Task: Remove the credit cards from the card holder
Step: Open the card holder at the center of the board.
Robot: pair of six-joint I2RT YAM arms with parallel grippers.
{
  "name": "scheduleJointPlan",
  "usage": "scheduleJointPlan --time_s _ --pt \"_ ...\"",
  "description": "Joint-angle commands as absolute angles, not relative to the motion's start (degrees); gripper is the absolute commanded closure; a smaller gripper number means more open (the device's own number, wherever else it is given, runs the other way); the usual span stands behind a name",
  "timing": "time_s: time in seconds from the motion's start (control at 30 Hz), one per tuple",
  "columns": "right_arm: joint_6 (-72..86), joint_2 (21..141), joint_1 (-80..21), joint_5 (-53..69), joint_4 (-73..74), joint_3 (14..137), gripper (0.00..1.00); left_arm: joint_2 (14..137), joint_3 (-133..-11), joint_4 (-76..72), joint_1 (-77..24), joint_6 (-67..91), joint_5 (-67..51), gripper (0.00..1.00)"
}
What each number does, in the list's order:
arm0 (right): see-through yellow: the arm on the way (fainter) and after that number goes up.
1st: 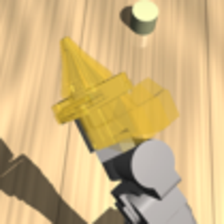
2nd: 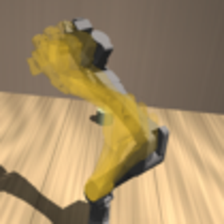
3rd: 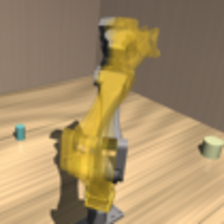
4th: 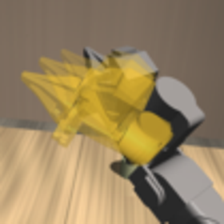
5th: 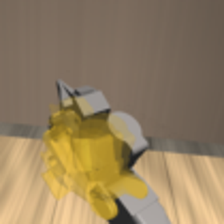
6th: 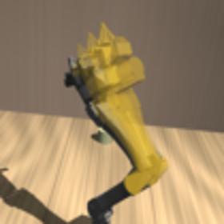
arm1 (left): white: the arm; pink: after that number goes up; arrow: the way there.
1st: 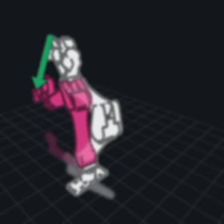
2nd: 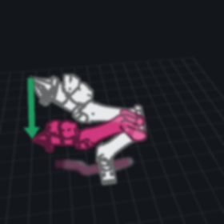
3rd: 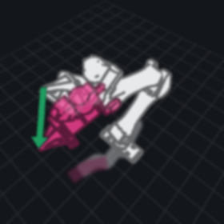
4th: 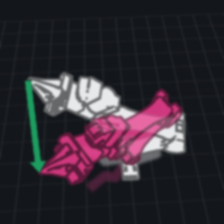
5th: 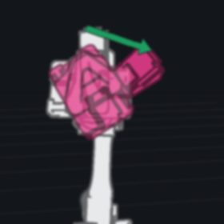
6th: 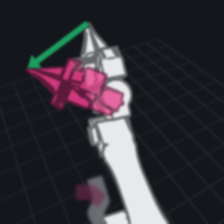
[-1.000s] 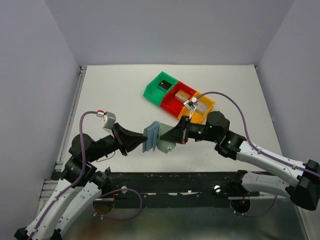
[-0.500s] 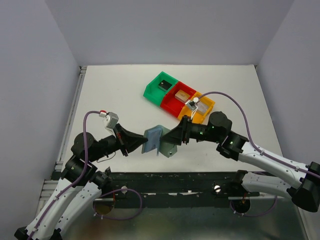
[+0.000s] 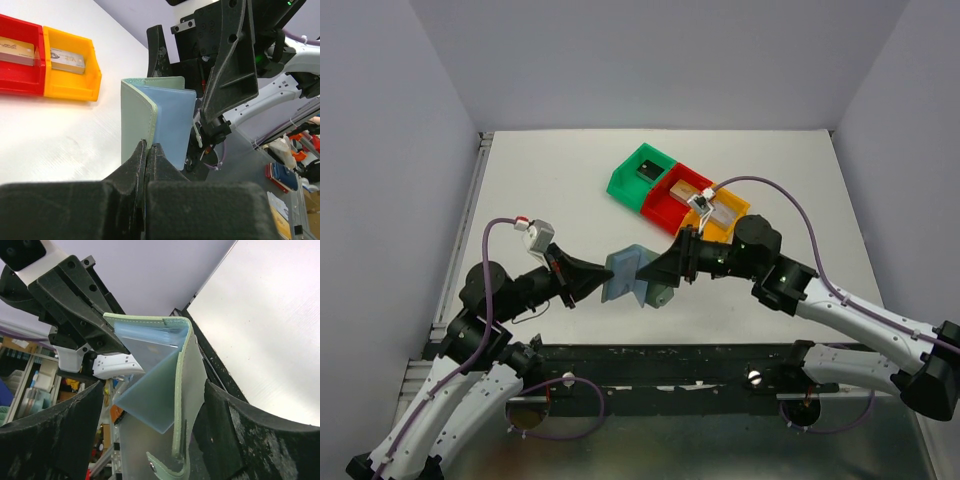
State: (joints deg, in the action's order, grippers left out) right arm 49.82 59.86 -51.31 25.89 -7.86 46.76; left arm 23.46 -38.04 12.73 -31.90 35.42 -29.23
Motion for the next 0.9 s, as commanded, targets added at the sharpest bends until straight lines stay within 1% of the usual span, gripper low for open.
scheduleJointPlan --time_s 0.0,0.03,0.2,0.27,0.4,0.5,0.53,0.63,0.67,0.7,0.73,0.8,0.87 --pt "47.81 61.34 -51.59 24.96 -2.99 50.09 0.16 23.82 -39.29 12.04 -32.17 36.03 -27.25 1.0" --pt "47.46 61.78 -51.59 24.87 -2.29 50.45 0.19 23.82 -39.11 11.69 -32.17 36.12 -27.33 1.0" --pt "47.29 62.32 -51.68 24.43 -0.27 50.71 0.49 23.38 -38.5 10.37 -32.17 36.74 -27.42 1.0" --pt "46.76 62.14 -51.59 23.82 -0.09 50.71 0.6 23.29 -38.15 10.46 -32.08 36.65 -27.33 1.0" --pt "45.62 61.44 -51.68 22.33 4.3 50.63 0.77 22.68 -37.44 10.81 -32.17 36.65 -26.63 1.0" --pt "45.0 61.08 -51.59 20.92 6.58 50.19 0.96 21.54 -36.39 11.51 -32.08 36.48 -25.41 1.0" --pt "44.56 61.08 -51.59 20.48 7.64 50.36 1.0 21.27 -35.95 11.86 -32.17 36.39 -24.62 1.0" --pt "41.76 61.78 -51.51 19.43 11.94 51.24 1.0 19.34 -34.28 13.7 -32.17 36.3 -22.33 1.0" --pt "40.53 62.48 -51.59 19.08 13.52 51.94 1.0 18.64 -33.84 14.41 -32.08 36.3 -21.45 0.95" --pt "39.47 63.1 -51.59 18.81 14.93 52.38 1.0 17.94 -33.32 15.28 -32.17 36.39 -20.4 0.84" --pt "38.68 63.8 -51.59 18.63 16.16 52.64 1.0 17.23 -33.05 16.25 -32.08 36.39 -19.69 0.71" --pt "37.8 65.03 -51.5 18.63 16.96 52.91 1.0 15.74 -32.43 17.66 -32.17 36.3 -18.11 0.5" --pt "37.53 66.26 -51.42 18.63 16.7 52.65 1.0 14.33 -32.26 19.15 -32.17 36.47 -16.44 0.37"
